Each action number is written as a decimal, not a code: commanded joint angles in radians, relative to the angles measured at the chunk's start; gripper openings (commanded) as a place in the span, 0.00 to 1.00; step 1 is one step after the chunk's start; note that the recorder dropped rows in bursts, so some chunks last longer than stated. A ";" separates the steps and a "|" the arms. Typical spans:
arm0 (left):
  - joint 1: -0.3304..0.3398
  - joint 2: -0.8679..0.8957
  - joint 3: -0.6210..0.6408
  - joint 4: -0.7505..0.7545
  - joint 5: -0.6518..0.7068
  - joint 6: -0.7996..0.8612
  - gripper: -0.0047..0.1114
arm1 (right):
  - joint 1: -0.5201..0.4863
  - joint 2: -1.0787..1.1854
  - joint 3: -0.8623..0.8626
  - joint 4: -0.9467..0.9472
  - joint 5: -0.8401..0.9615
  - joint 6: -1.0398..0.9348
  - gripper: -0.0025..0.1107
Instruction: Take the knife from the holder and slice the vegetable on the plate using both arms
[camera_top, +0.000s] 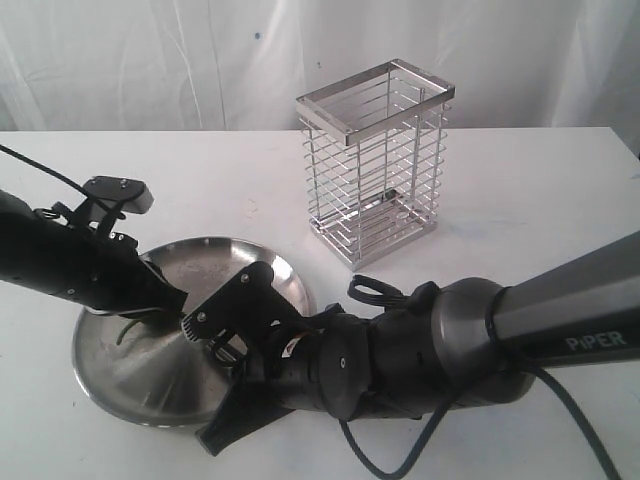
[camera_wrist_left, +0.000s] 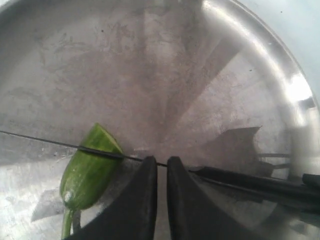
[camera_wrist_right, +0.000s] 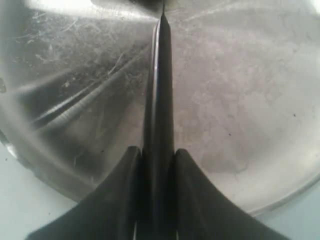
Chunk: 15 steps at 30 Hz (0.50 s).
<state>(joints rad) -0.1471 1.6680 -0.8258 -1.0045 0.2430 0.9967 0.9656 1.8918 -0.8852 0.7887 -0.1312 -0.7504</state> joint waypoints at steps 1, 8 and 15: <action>-0.017 0.059 -0.002 -0.027 -0.019 0.021 0.16 | -0.007 -0.003 -0.003 -0.004 -0.002 -0.014 0.02; -0.065 0.150 -0.004 -0.027 -0.076 0.052 0.17 | -0.007 -0.003 -0.003 -0.004 0.003 -0.017 0.02; -0.061 -0.026 -0.012 0.000 -0.123 0.051 0.17 | -0.007 -0.003 -0.003 -0.004 0.012 -0.017 0.02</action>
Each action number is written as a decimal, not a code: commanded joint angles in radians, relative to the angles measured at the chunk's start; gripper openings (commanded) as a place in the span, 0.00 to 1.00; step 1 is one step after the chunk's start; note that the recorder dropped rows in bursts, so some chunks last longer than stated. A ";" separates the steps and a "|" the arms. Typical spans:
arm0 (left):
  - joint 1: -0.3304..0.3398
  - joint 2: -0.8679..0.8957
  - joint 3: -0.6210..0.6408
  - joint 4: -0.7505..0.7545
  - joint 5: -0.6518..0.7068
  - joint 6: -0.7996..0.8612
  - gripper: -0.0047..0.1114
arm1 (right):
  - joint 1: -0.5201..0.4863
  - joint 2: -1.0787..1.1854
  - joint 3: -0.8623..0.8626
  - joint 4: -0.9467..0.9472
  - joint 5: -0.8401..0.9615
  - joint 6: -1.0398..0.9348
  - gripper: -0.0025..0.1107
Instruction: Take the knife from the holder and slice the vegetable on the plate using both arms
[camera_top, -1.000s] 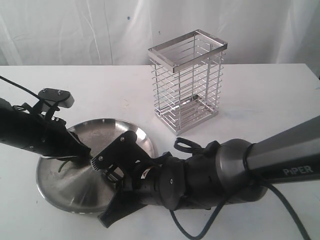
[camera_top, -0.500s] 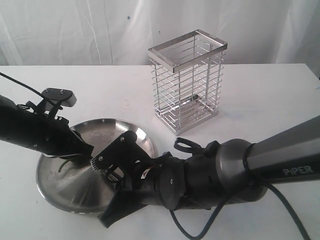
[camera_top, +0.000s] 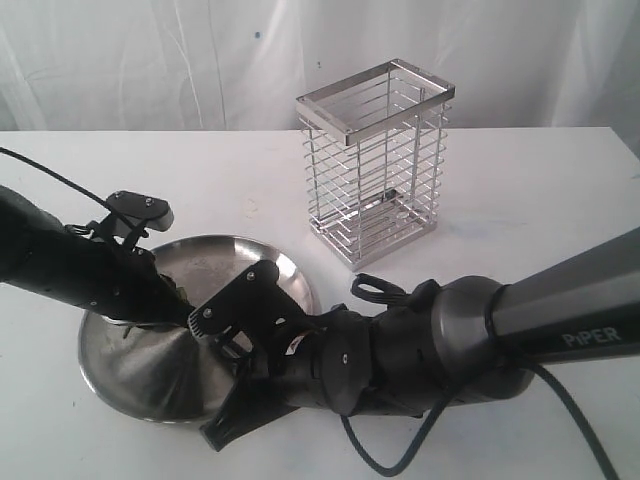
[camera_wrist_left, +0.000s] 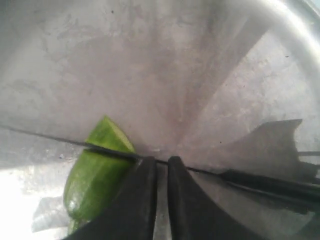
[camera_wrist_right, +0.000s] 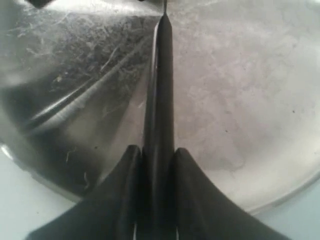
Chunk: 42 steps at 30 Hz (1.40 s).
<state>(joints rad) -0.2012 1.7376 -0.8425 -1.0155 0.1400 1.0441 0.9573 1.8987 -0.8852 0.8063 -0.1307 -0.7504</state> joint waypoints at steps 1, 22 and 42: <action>-0.002 -0.127 0.004 0.014 -0.020 0.004 0.17 | 0.001 -0.009 -0.003 -0.021 0.012 -0.017 0.02; -0.020 0.080 0.004 0.008 0.016 0.010 0.17 | 0.001 -0.009 -0.003 -0.021 0.013 -0.021 0.02; 0.060 -0.199 0.004 0.353 0.095 0.006 0.47 | 0.001 -0.009 -0.003 -0.021 0.033 -0.032 0.02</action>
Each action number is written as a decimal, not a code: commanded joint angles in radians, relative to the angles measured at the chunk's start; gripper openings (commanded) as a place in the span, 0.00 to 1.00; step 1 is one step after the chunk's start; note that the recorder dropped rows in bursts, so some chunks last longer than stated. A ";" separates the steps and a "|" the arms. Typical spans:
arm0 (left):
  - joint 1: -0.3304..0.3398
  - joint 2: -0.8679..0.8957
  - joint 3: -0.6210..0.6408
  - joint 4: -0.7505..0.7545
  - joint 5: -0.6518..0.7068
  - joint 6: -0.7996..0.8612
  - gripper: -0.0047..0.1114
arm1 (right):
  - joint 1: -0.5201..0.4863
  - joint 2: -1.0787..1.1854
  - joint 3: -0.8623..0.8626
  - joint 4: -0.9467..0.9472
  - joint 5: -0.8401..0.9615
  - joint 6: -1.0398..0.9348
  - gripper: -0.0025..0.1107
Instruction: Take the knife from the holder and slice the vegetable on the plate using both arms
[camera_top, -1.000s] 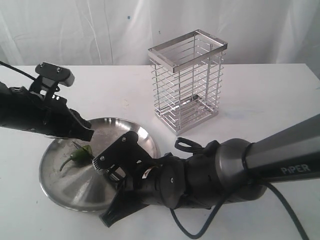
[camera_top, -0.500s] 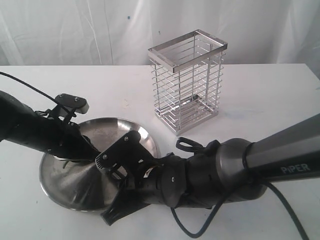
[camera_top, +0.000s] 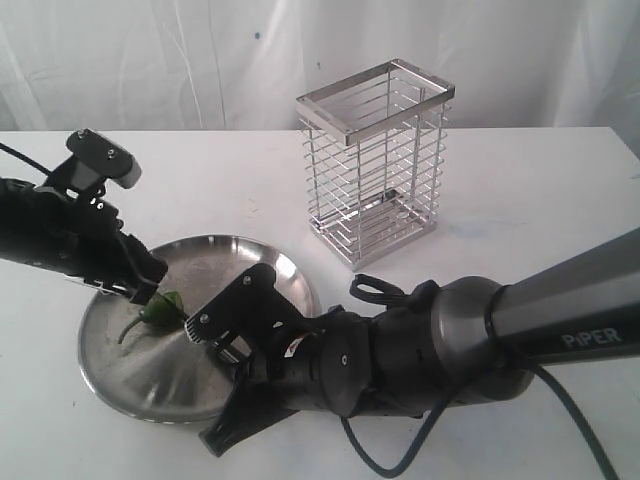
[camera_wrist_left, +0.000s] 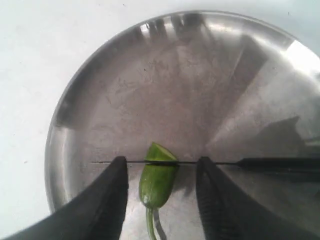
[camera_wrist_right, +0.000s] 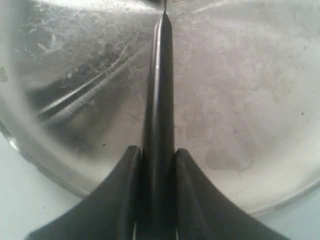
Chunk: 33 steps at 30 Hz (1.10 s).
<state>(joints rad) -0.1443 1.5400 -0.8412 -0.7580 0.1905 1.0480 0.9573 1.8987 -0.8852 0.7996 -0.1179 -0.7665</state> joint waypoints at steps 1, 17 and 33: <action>0.003 0.009 0.003 0.127 0.047 0.002 0.46 | 0.001 -0.009 -0.003 -0.015 0.020 -0.016 0.02; 0.003 0.195 0.003 0.244 -0.067 0.002 0.45 | 0.001 -0.009 -0.003 -0.015 0.026 -0.016 0.02; 0.003 0.255 0.001 0.165 -0.122 -0.004 0.45 | -0.003 -0.013 -0.003 -0.015 0.143 -0.033 0.02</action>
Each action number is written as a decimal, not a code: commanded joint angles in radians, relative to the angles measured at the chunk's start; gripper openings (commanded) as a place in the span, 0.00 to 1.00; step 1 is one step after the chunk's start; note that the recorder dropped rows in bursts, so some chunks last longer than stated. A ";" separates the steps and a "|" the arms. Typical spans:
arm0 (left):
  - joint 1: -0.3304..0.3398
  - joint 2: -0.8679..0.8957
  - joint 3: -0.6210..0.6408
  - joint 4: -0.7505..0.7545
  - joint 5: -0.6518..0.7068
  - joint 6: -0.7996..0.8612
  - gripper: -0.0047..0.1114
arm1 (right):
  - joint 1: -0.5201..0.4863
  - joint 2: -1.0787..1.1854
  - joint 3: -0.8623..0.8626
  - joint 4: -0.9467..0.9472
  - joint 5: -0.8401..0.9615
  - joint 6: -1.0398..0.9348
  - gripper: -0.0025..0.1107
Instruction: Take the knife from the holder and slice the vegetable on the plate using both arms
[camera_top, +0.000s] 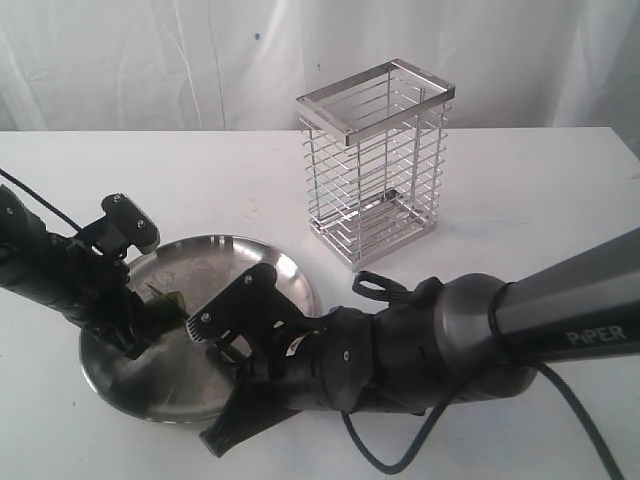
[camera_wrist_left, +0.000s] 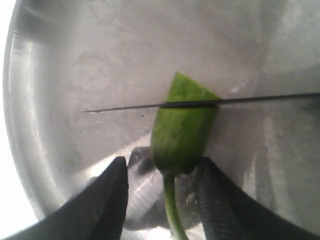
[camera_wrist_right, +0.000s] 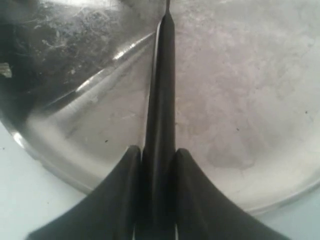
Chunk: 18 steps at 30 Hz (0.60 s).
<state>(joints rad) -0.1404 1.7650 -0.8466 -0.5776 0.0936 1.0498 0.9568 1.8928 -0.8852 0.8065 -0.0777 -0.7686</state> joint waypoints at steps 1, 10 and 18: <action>-0.001 0.030 0.006 -0.016 -0.025 -0.008 0.45 | -0.003 -0.009 -0.003 -0.022 0.109 -0.031 0.02; -0.001 0.030 0.006 -0.018 -0.025 -0.026 0.45 | -0.046 -0.058 -0.001 -0.024 0.195 -0.031 0.02; -0.001 0.030 0.006 -0.018 -0.025 -0.034 0.45 | -0.079 -0.058 0.000 -0.315 0.252 0.220 0.02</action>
<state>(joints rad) -0.1404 1.7694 -0.8466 -0.5891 0.0731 1.0249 0.8881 1.8343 -0.8873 0.6301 0.1290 -0.6617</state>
